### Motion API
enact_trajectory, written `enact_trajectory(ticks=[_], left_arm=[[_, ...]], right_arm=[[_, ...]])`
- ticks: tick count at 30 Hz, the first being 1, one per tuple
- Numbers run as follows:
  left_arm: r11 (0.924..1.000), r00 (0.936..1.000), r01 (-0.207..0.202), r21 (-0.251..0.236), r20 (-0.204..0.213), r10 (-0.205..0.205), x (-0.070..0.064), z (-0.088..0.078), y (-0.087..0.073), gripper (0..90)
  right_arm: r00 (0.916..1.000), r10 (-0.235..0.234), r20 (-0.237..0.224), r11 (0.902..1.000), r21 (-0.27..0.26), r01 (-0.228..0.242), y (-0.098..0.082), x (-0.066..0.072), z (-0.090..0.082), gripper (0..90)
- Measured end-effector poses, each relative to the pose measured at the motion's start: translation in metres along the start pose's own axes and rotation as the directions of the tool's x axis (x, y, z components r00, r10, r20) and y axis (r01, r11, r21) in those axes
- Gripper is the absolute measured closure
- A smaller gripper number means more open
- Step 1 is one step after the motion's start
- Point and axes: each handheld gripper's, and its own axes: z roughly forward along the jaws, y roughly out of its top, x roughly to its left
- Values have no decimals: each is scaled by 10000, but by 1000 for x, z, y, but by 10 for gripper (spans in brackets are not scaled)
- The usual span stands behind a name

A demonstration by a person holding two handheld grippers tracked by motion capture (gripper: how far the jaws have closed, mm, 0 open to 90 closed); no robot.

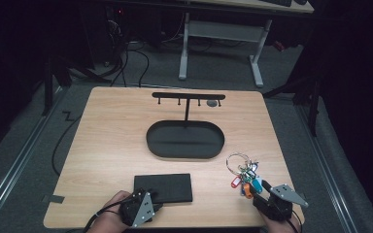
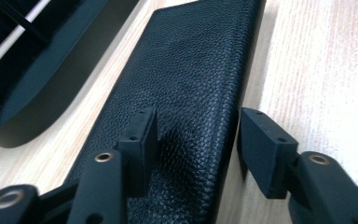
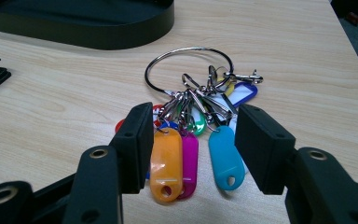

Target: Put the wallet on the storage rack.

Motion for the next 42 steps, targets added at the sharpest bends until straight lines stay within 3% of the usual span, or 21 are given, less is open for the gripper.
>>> enact_trajectory(ticks=[6,9,16,20,32,38,42], left_arm=[[9989,9989,-448,-118,-157,447,-1,0,-3,582],[9992,9992,-369,-124,-147,367,0,-1,-2,636],[9979,9974,-634,-110,-347,630,-3,-3,0,741],[9960,9941,-767,-453,-805,729,-4,-8,3,768],[9907,9950,-116,-1355,-1002,-20,5,-24,6,810],[9821,9942,386,-1841,-912,-561,11,-33,7,813],[9707,9900,933,-2214,-834,-1141,17,-42,6,815]], right_arm=[[10000,44,15,10000,6,-44,0,0,0,476],[10000,5,14,10000,-16,-5,0,0,0,476],[10000,29,0,10000,-65,-29,0,-1,-1,476],[10000,62,8,9999,-104,-62,0,-1,-1,476],[10000,77,-21,10000,-51,-77,0,-2,0,477],[9999,98,-43,9999,-32,-98,0,-1,1,477],[9999,106,-89,9999,2,-106,1,-1,2,477]])
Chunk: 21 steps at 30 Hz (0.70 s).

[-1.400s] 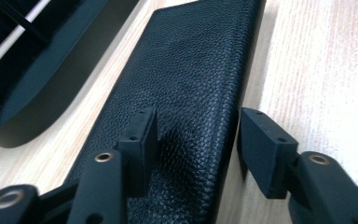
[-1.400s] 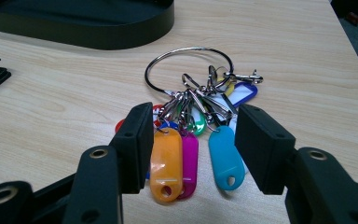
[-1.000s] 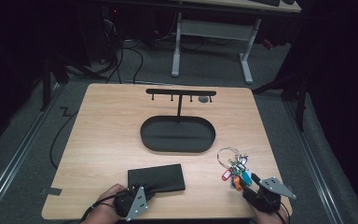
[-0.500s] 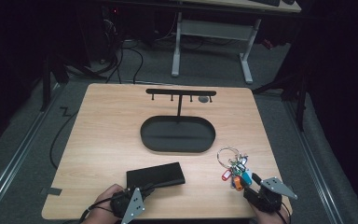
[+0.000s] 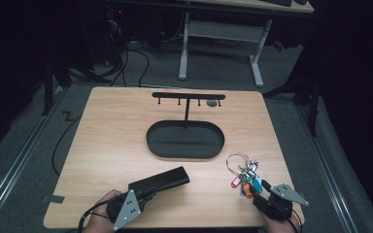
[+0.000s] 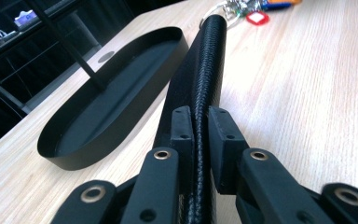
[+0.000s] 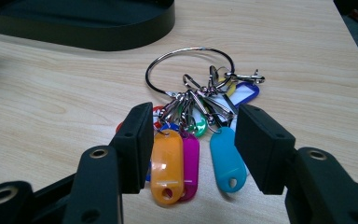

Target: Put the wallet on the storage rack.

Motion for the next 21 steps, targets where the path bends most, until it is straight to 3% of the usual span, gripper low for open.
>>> enact_trajectory(ticks=[11,12,13,14,18,21], left_arm=[[9935,9951,977,-592,-68,-983,9,-23,0,819],[9900,9921,1252,-650,-17,-1256,11,-26,0,819],[9900,9921,1252,-650,-17,-1256,11,-26,0,819],[9843,9867,1620,-702,-28,-1626,14,-32,2,820],[9800,9821,1844,-746,-239,-1866,15,-40,3,822],[9713,9730,2238,-807,-389,-2275,20,-47,-1,822]], right_arm=[[9995,-164,-279,9999,0,164,7,6,11,477],[9994,-196,-300,9998,-8,196,8,7,12,477],[9994,-196,-300,9998,-8,196,8,7,12,477],[9991,-219,-363,9998,-10,218,10,8,15,477],[9987,-239,-454,9997,-11,239,12,10,18,477],[9981,-319,-526,9995,-28,318,14,11,21,477]])
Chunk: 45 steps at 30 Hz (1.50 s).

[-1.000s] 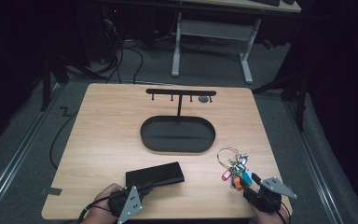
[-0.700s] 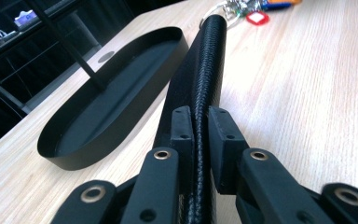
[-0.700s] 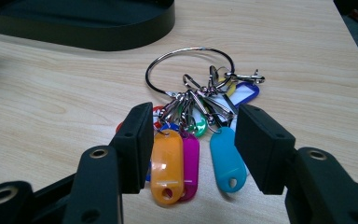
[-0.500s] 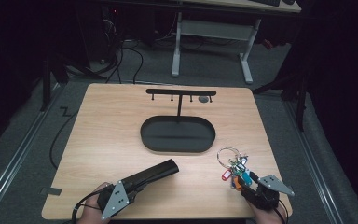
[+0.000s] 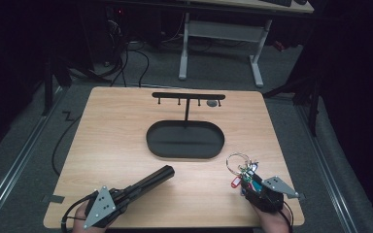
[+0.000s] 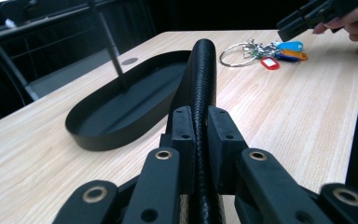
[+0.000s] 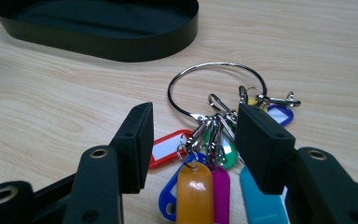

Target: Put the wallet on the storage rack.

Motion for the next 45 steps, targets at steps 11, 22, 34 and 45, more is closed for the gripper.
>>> enact_trajectory(ticks=[11,22,34,45], left_arm=[[9983,9979,503,-291,-383,-514,13,-10,-1,822],[9910,9916,1285,371,-197,-1278,21,-2,-7,823],[9811,9853,1702,916,-47,-1705,25,4,-12,817],[9648,9839,1774,1941,-150,-1779,31,8,-11,678]], right_arm=[[10000,48,-35,10000,-31,-48,1,0,1,477],[10000,86,-4,10000,-36,-86,0,-2,0,477],[9999,114,-23,9999,-10,-114,0,-1,0,477],[9999,100,-64,9999,-30,-101,0,-1,0,475]])
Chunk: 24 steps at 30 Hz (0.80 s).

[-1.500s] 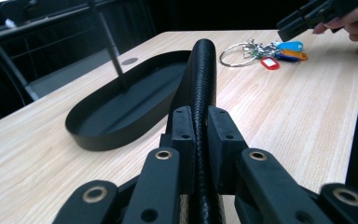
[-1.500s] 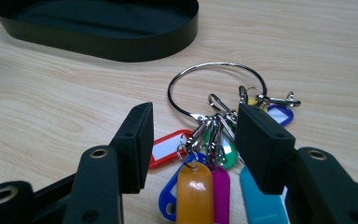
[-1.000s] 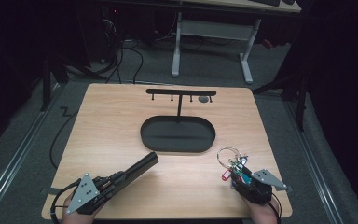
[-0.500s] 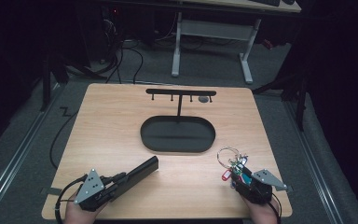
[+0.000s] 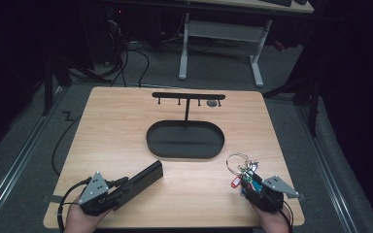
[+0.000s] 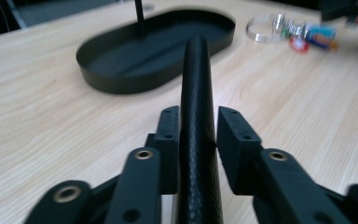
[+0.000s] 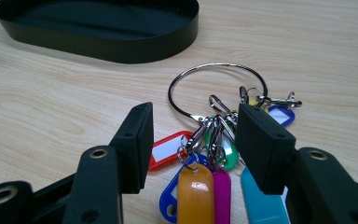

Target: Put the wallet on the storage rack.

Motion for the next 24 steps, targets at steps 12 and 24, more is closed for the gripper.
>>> enact_trajectory(ticks=[12,24], left_arm=[[9602,9851,-1572,2307,-326,1691,-12,10,21,623],[9038,9765,-2033,3765,106,2152,-7,10,47,595]], right_arm=[[9996,12,-265,10000,-29,-12,0,-3,-2,468],[9985,147,-523,9996,-230,-160,2,-5,-5,464]])
